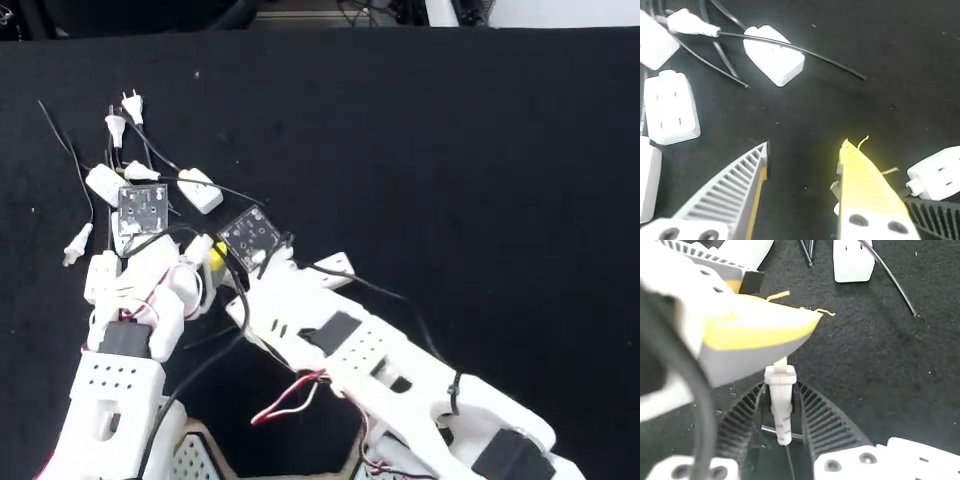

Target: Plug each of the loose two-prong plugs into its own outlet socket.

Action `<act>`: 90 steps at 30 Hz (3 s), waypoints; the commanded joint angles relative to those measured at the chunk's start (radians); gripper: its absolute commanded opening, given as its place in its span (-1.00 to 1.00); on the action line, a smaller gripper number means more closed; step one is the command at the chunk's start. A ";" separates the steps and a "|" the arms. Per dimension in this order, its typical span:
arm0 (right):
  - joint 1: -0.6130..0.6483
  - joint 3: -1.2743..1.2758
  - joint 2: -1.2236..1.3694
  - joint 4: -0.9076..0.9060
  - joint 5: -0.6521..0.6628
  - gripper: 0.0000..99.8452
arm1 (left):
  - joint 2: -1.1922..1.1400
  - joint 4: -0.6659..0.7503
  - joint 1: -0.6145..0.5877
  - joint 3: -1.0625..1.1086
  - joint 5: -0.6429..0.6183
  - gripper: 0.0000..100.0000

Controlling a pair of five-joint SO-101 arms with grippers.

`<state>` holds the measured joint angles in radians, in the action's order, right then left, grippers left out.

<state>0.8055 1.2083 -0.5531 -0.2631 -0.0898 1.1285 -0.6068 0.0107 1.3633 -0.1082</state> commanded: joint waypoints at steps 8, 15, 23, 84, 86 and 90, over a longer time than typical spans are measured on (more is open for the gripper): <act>0.017 0.002 -0.145 -0.021 -0.003 -0.98 | 0.006 0.012 0.024 -0.013 0.011 -0.53; 0.017 0.101 -0.351 -0.037 0.061 -0.98 | 0.006 0.012 0.024 -0.013 0.011 -0.53; 0.015 0.163 -0.479 -0.037 0.060 -0.98 | 0.006 0.012 0.024 -0.013 0.011 -0.53; -0.526 -0.437 -0.136 -0.879 0.255 -0.98 | 0.012 0.078 -0.065 0.042 0.003 -0.53; -0.542 -0.526 -0.027 -0.953 0.255 -0.98 | 0.015 0.083 -0.065 0.051 0.003 -0.53; -0.582 -0.653 0.142 -1.022 0.262 -0.98 | 0.015 0.083 -0.065 0.054 0.003 -0.53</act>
<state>0.2608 0.6820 -0.5025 -1.2451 0.1634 1.1301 -0.5409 -0.0506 1.4293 -0.1020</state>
